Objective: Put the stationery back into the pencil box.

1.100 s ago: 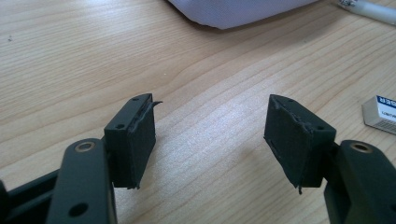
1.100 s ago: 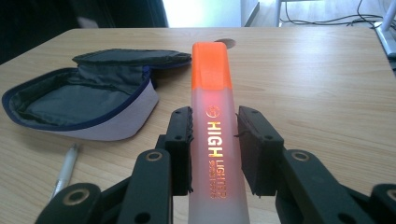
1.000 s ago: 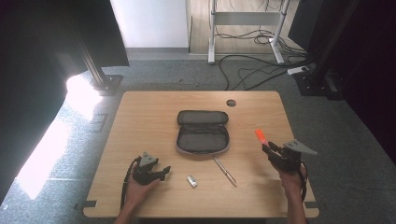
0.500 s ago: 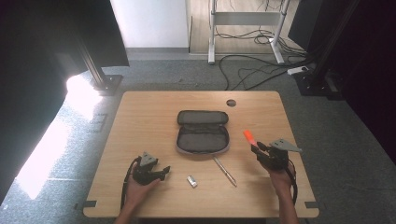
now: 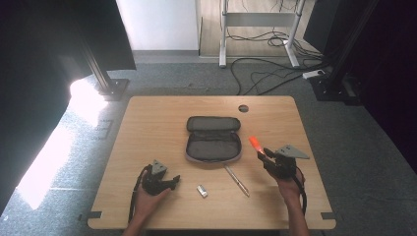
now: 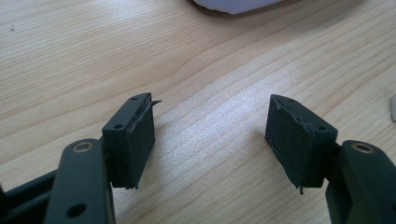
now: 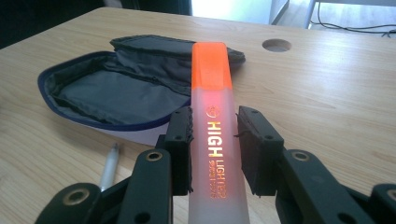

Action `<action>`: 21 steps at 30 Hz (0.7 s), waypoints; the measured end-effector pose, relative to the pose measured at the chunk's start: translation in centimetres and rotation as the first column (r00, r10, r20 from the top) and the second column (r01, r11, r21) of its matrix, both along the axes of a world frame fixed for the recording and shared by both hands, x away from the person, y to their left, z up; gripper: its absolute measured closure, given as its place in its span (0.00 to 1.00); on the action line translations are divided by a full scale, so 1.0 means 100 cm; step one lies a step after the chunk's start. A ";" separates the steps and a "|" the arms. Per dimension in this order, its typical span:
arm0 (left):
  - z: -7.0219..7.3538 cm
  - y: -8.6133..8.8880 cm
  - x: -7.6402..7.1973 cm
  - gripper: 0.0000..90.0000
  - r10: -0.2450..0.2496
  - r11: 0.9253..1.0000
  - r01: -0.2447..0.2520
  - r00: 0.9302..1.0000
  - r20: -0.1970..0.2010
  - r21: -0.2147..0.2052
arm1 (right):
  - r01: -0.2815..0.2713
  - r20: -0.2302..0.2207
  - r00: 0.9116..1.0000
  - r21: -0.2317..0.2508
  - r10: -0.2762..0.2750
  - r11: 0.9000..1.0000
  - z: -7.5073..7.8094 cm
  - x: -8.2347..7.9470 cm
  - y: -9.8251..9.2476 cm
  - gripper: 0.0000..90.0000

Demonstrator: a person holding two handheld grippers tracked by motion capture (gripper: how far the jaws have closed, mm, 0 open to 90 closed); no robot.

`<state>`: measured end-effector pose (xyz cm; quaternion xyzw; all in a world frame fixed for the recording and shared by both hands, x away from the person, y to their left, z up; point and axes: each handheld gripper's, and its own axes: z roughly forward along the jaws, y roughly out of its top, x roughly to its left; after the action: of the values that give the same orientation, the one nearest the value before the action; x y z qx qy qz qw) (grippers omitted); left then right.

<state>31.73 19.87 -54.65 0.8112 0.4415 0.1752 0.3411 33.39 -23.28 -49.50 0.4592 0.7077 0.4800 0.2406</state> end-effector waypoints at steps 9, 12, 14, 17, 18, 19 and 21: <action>0.000 -0.001 0.000 0.34 -0.007 1.000 0.007 1.000 0.001 0.009 | -0.039 0.003 0.999 -0.016 0.039 0.999 0.005 0.006 0.017 0.73; 0.000 -0.001 0.000 0.34 -0.007 1.000 0.007 1.000 0.000 0.008 | -0.049 0.005 0.999 -0.023 0.049 0.999 0.006 0.011 0.024 0.73; 0.000 -0.001 0.000 0.34 -0.007 1.000 0.007 1.000 0.000 0.008 | -0.053 -0.001 0.999 -0.028 0.053 0.998 0.007 0.013 0.027 0.73; 0.000 -0.001 0.000 0.34 -0.007 1.000 0.007 1.000 0.000 0.008 | -0.055 -0.004 0.998 -0.030 0.055 0.998 0.007 0.015 0.029 0.73; 0.000 -0.001 0.000 0.34 -0.007 1.000 0.007 1.000 0.000 0.008 | -0.057 -0.004 0.998 -0.030 0.056 0.998 0.007 0.016 0.030 0.73; 0.000 -0.001 0.000 0.34 -0.007 1.000 0.007 1.000 0.000 0.009 | -0.061 -0.008 0.998 -0.030 0.061 0.998 0.008 0.018 0.032 0.73; 0.000 -0.001 0.000 0.34 -0.007 1.000 0.007 1.000 0.000 0.009 | -0.063 -0.011 0.998 -0.029 0.063 0.998 0.008 0.019 0.033 0.73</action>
<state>31.70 19.76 -54.66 0.8142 0.4378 0.1760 0.3383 35.29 -19.97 -48.71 0.4353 0.7300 0.4749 0.2285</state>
